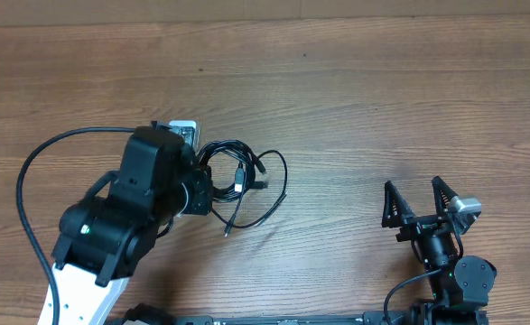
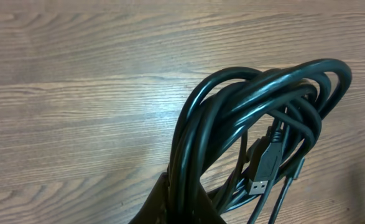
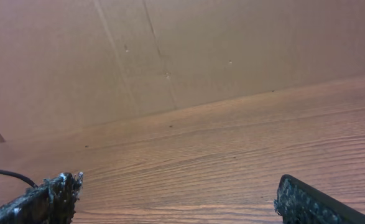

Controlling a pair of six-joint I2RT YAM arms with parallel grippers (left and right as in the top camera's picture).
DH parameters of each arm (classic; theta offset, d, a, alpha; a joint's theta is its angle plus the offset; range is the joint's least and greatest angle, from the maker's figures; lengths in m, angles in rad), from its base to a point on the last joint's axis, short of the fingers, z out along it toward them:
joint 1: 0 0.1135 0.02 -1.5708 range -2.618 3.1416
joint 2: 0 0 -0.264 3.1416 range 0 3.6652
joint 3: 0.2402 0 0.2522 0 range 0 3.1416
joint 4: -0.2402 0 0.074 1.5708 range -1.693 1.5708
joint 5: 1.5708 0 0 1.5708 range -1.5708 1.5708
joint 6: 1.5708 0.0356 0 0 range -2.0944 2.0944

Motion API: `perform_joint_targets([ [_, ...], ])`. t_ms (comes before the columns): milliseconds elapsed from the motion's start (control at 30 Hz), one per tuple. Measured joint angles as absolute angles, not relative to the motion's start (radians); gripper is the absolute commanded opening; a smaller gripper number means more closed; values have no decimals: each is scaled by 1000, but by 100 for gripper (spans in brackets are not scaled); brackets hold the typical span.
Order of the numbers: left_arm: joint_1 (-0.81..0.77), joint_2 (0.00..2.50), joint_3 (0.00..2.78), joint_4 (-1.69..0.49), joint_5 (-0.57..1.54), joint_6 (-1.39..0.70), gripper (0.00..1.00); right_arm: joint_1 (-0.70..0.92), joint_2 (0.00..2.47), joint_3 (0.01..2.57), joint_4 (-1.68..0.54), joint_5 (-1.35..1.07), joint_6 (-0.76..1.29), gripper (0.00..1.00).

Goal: Untangle cables

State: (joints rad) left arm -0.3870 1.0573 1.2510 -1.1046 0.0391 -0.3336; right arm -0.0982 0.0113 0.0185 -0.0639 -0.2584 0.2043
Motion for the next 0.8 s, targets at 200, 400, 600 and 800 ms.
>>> perform_joint_targets([
  [200,-387,1051,1251,-1104,111,-306,4,-98,11,19,-64,-282,213,100],
  [400,-387,1051,1251,-1104,184,-284,4,-98,11,19,-63,-492,431,100],
  [600,-387,1052,1251,-1104,203,-266,4,-99,11,19,-102,-846,748,100],
  [800,-387,1077,1251,-1104,208,-251,4,-98,11,19,-120,-1127,992,100],
])
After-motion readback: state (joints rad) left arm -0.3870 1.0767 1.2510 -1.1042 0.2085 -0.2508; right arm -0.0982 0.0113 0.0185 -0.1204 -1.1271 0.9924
